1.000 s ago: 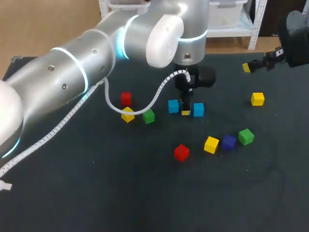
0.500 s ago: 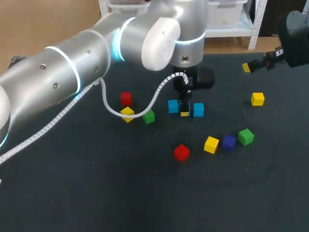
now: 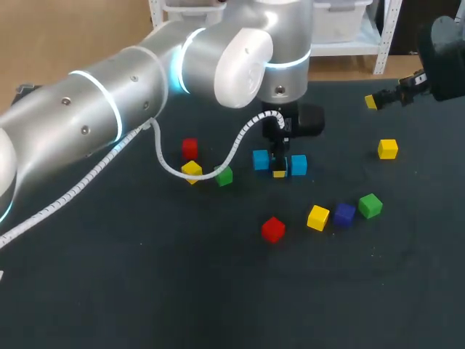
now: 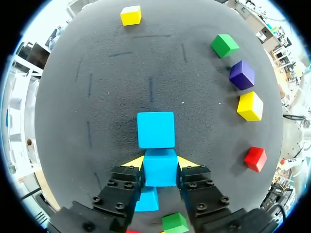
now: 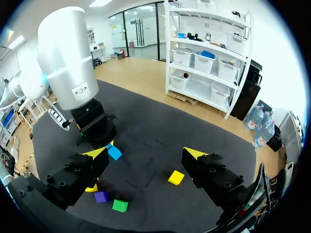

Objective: Place the blue cubes, place green cubes on the blue cubes, place the yellow cubes on the green cubes, then place the red cubes on the yellow cubes, and place purple cube on the red cubes.

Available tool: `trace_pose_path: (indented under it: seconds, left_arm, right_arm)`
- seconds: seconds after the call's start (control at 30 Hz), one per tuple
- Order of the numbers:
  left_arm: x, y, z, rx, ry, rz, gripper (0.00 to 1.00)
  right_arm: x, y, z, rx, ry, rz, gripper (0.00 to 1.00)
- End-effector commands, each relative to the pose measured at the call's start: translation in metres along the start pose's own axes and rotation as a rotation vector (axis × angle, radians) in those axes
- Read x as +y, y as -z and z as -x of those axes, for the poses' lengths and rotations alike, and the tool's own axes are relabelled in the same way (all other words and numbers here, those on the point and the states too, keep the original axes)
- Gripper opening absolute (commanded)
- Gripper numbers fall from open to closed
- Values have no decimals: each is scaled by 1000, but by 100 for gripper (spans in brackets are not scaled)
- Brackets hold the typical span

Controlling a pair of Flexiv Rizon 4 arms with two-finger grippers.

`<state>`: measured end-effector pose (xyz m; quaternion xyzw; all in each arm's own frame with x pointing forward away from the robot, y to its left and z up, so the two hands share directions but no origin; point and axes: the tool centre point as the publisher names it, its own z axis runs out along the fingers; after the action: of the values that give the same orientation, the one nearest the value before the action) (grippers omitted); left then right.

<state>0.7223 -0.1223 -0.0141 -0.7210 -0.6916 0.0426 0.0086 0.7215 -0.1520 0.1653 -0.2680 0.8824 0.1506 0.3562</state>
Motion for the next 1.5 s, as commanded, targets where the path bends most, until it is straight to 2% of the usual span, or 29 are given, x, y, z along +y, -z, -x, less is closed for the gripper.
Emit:
trace_pose_path:
  seconds: [0.03, 0.43, 0.7, 1.0, 1.07, 1.1, 1.13, 1.17, 1.37, 1.5]
  left_arm:
    - [2, 0, 0, -1, 0, -3, 3]
    - [2, 2, 3, -6, -7, -1, 4]
    - [1, 0, 3, -1, -3, -4, 11]
    - [-1, -1, 3, -2, 4, -11, 13]
    - [-1, -1, 3, -1, 7, -10, 25]
    - [-1, -1, 3, -2, 8, -10, 37]
    - [-1, 0, 3, -2, 9, -9, 64]
    - [-2, 0, 3, -6, 12, -8, 100]
    - [-3, 7, 0, -35, 25, 7, 100]
    - [0, 18, -14, -50, 53, 35, 100]
  right_arm:
    - [2, 0, -1, -2, -1, -8, 100]
    - [2, 0, -1, -2, -1, -8, 100]
    - [2, 0, -1, -2, -1, -8, 100]
    - [2, 0, -1, -2, -1, -8, 100]
    - [2, 0, -1, -2, -1, -8, 100]
    - [2, 0, -1, -2, -1, -8, 100]
    - [2, 0, -1, -2, -1, -8, 100]
    - [2, 0, -1, -2, -1, -8, 100]
    - [2, 0, -1, -2, -1, -8, 100]
    - [2, 0, -1, -2, -1, -8, 100]
